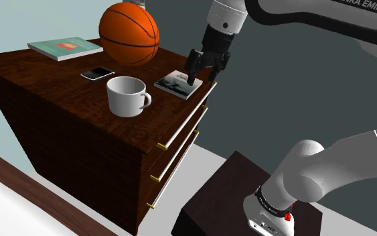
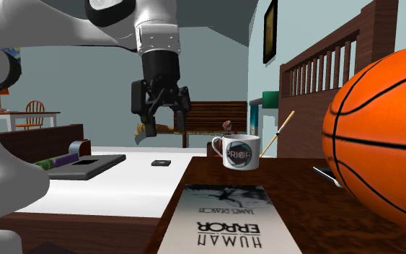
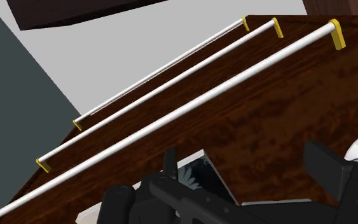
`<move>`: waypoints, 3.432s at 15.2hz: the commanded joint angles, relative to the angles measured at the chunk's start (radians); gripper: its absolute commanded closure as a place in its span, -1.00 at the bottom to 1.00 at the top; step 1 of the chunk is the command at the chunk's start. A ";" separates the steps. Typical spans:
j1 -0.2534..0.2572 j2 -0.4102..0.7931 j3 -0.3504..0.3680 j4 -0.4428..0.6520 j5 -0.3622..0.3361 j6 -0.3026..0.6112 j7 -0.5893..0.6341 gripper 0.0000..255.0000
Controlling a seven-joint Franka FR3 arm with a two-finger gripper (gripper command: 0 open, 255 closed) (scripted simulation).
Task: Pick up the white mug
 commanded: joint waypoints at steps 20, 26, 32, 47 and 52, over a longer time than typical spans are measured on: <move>0.244 0.937 0.298 1.022 -0.366 -0.267 0.597 -1.00; 0.205 0.887 0.298 0.863 -0.338 -0.156 0.601 -1.00; 0.194 0.873 0.298 0.821 -0.331 -0.127 0.601 1.00; 0.249 0.941 0.294 1.035 -0.367 -0.276 0.596 1.00; 0.312 1.017 0.284 1.232 -0.408 -0.396 0.586 1.00</move>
